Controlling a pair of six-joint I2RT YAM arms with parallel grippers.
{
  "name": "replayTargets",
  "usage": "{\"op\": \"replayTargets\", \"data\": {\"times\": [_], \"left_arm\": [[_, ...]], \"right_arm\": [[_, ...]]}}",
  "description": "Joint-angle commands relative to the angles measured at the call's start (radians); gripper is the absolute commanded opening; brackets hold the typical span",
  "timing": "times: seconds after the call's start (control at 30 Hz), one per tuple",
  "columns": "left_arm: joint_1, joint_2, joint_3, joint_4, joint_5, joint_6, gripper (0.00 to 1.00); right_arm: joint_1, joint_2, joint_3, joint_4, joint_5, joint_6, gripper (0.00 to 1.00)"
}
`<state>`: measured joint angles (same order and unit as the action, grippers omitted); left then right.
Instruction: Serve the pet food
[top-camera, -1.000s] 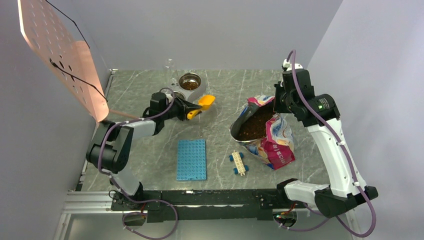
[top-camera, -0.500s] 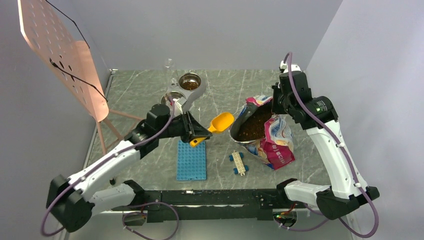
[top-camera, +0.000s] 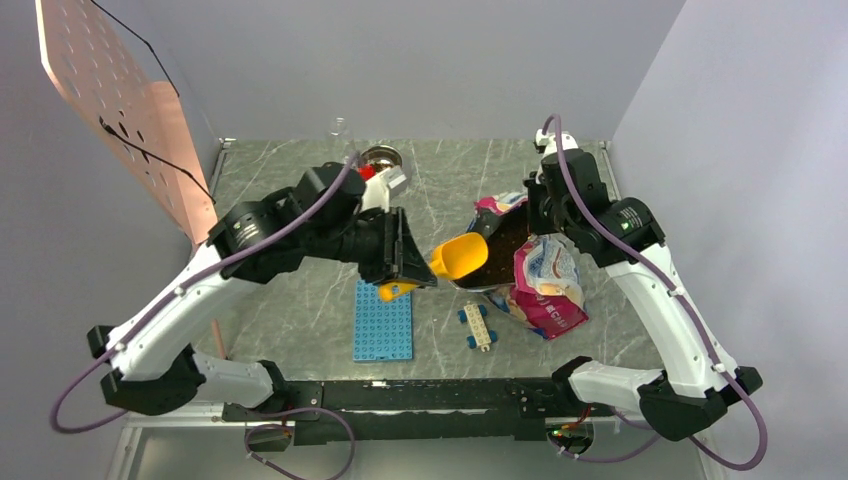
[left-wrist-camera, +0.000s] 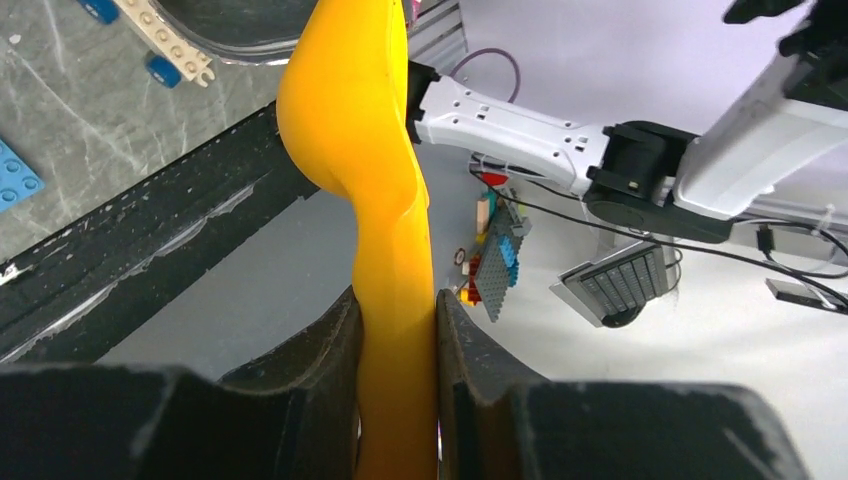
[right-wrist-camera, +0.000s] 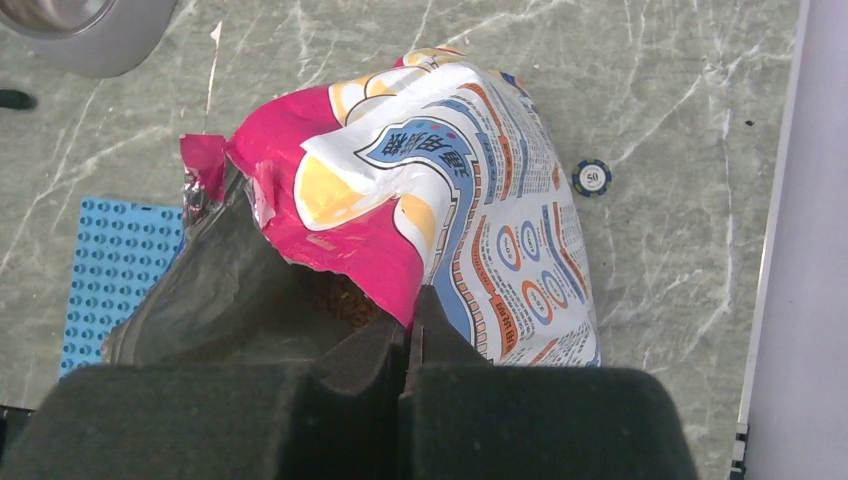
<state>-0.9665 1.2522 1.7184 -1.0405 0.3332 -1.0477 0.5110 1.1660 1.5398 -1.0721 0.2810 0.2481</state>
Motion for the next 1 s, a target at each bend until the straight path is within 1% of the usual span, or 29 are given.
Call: {"op": "replayTargets", "data": {"times": [0.0,0.13,0.2,0.23,0.27,0.3,0.37,0.4,0.47,0.5,0.53,0.67,0.7,0.73,0.8,0.83,0.87,0.97], "left_arm": [[-0.054,0.148,0.118,-0.225,-0.068,-0.023,0.00],[-0.058,0.246,0.135,-0.299,-0.163,-0.159,0.00],[-0.052,0.291,0.162,-0.292,-0.207,-0.209,0.00],[-0.047,0.316,0.166,-0.265,-0.205,-0.230,0.00],[-0.038,0.346,0.154,-0.222,-0.181,-0.259,0.00],[-0.027,0.367,0.130,-0.175,-0.129,-0.287,0.00],[-0.012,0.412,0.054,-0.021,0.002,-0.346,0.00],[-0.006,0.443,0.024,0.019,0.075,-0.385,0.00],[-0.003,0.498,-0.015,0.116,0.169,-0.450,0.00],[-0.003,0.523,-0.023,0.164,0.181,-0.465,0.00],[-0.002,0.548,-0.013,0.179,0.173,-0.473,0.00],[0.031,0.664,0.086,0.137,0.107,-0.417,0.00],[0.040,0.683,0.085,0.168,0.111,-0.402,0.00],[0.047,0.698,0.065,0.229,0.155,-0.394,0.00],[0.058,0.714,-0.016,0.449,0.238,-0.390,0.00],[0.060,0.709,-0.061,0.549,0.253,-0.390,0.00],[0.061,0.699,-0.096,0.640,0.252,-0.376,0.00],[0.061,0.624,-0.200,0.799,0.194,-0.284,0.00]], "right_arm": [[0.029,-0.029,0.071,0.189,-0.037,0.002,0.00],[0.045,-0.048,0.082,0.177,-0.031,0.015,0.00],[0.052,-0.057,0.086,0.169,-0.032,0.017,0.00],[0.054,-0.059,0.091,0.164,-0.032,0.019,0.00],[0.056,-0.061,0.096,0.156,-0.033,0.025,0.00],[0.057,-0.062,0.101,0.151,-0.034,0.030,0.00],[0.058,-0.065,0.118,0.144,-0.040,0.045,0.00],[0.058,-0.066,0.126,0.140,-0.045,0.053,0.00],[0.058,-0.068,0.139,0.137,-0.060,0.067,0.00],[0.059,-0.070,0.137,0.136,-0.067,0.075,0.00],[0.060,-0.075,0.131,0.138,-0.074,0.081,0.00],[0.060,-0.087,0.109,0.146,-0.100,0.104,0.00],[0.059,-0.091,0.104,0.146,-0.106,0.108,0.00],[0.059,-0.096,0.097,0.148,-0.110,0.109,0.00],[0.060,-0.103,0.085,0.153,-0.112,0.109,0.00],[0.060,-0.105,0.081,0.154,-0.110,0.107,0.00],[0.060,-0.108,0.077,0.155,-0.107,0.103,0.00],[0.060,-0.117,0.071,0.154,-0.094,0.094,0.00]]}}
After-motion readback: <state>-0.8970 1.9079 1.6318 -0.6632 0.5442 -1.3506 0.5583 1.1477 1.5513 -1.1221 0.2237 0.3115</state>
